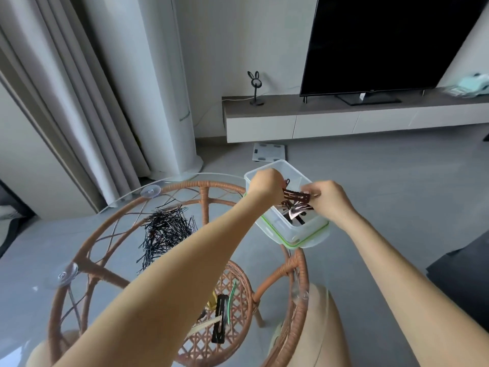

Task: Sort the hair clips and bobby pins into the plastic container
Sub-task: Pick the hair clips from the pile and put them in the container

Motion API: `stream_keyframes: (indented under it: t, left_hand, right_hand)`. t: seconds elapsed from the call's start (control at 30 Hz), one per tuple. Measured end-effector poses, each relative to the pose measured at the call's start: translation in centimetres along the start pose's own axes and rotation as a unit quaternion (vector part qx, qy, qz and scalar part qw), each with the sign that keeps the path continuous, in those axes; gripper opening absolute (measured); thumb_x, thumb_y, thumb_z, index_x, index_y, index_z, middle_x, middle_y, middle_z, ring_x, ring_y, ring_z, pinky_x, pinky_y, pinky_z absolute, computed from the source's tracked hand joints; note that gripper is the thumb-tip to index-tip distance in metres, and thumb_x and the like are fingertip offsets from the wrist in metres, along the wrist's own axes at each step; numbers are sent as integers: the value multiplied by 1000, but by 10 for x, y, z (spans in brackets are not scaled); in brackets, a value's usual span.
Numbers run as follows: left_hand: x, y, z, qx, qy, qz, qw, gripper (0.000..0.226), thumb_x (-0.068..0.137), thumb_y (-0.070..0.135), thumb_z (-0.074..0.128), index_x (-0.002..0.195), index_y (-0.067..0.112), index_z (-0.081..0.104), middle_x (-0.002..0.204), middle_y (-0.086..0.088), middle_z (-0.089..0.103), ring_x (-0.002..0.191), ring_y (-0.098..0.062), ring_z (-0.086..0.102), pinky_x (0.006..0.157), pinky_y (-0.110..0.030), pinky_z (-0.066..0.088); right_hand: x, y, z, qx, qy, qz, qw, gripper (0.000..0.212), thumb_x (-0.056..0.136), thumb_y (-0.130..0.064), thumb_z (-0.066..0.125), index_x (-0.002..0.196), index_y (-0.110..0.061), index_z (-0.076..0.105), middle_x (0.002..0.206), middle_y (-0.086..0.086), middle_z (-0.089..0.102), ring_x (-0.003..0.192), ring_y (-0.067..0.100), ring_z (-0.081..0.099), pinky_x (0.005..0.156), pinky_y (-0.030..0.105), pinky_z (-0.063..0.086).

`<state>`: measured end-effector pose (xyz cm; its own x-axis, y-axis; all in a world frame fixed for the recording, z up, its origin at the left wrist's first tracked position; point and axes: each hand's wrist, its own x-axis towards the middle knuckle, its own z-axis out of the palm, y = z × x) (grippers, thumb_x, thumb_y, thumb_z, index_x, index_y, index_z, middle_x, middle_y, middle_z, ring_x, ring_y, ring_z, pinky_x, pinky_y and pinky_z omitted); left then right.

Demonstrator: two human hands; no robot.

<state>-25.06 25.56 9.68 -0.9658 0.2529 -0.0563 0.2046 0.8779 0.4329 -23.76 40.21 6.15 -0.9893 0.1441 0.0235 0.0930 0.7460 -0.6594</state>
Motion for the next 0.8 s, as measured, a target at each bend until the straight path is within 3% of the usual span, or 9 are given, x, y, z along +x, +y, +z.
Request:
stream_keyframes:
  t: [0.07,0.17,0.27,0.37,0.43,0.53,0.63,0.73,0.8]
  left_hand:
    - [7,-4,5,-2,-37,8,999,37,87,-3,45,114,10,65,122,-9,62,101,-25,60,87,-28,47]
    - [2,-9,2,-54,-43,11,998,41,87,-5,44,120,9,63,131,-5,59,117,-22,57,100,-28,45]
    - [-14,-20,-8,-91,-14,11,996,40,84,-7,45,115,9,66,125,-5,63,114,-19,59,98,-24,45]
    - [-41,-44,-22,-84,20,-4,996,37,83,-4,49,110,12,68,117,-6,68,108,-18,63,93,-24,46]
    - [-64,-67,-31,-59,28,-21,998,34,83,-1,52,110,12,68,115,-6,69,105,-19,64,93,-24,46]
    - [-108,-103,-38,-18,33,-59,998,29,86,7,55,111,12,68,115,-7,69,103,-22,65,96,-29,49]
    - [-163,-133,-34,23,49,-121,991,27,89,19,54,113,15,66,112,-6,69,98,-22,66,88,-29,50]
    - [-219,-151,-14,51,43,-180,981,37,89,38,54,120,18,60,111,-7,68,91,-18,66,83,-28,53]
    - [-251,-153,6,44,7,-200,979,51,86,47,54,130,20,49,115,-5,62,96,-16,63,88,-27,53]
  right_hand:
    - [0,2,-1,3,-16,-6,1000,44,81,9,45,115,-11,65,121,11,64,114,26,57,90,23,40]
    - [-6,2,-2,10,-32,-23,999,57,78,14,38,122,-14,60,126,11,60,117,26,55,94,25,41]
    - [-24,-5,-2,-34,2,-48,998,62,71,17,41,123,-12,60,107,14,63,101,28,57,82,25,41]
    - [-46,-20,2,-49,72,-116,989,52,70,18,46,113,-4,64,114,16,65,108,32,56,88,27,40]
    - [-65,-29,12,-42,74,-176,981,39,76,13,50,106,-4,67,110,13,67,106,30,58,89,27,41]
    - [-102,-43,34,-25,-71,-244,967,32,83,-9,64,114,-13,64,117,2,63,111,18,56,96,25,42]
    - [-142,-53,56,-84,-234,-277,928,60,78,-44,67,132,-28,48,129,-15,47,120,6,40,99,13,31]
    - [-168,-52,87,-172,-244,-266,917,95,62,-81,46,142,-35,25,136,-6,42,123,17,39,98,32,37]
    - [-180,-52,110,-224,-219,-232,921,106,60,-84,46,145,-31,12,135,3,39,121,23,38,96,38,39]
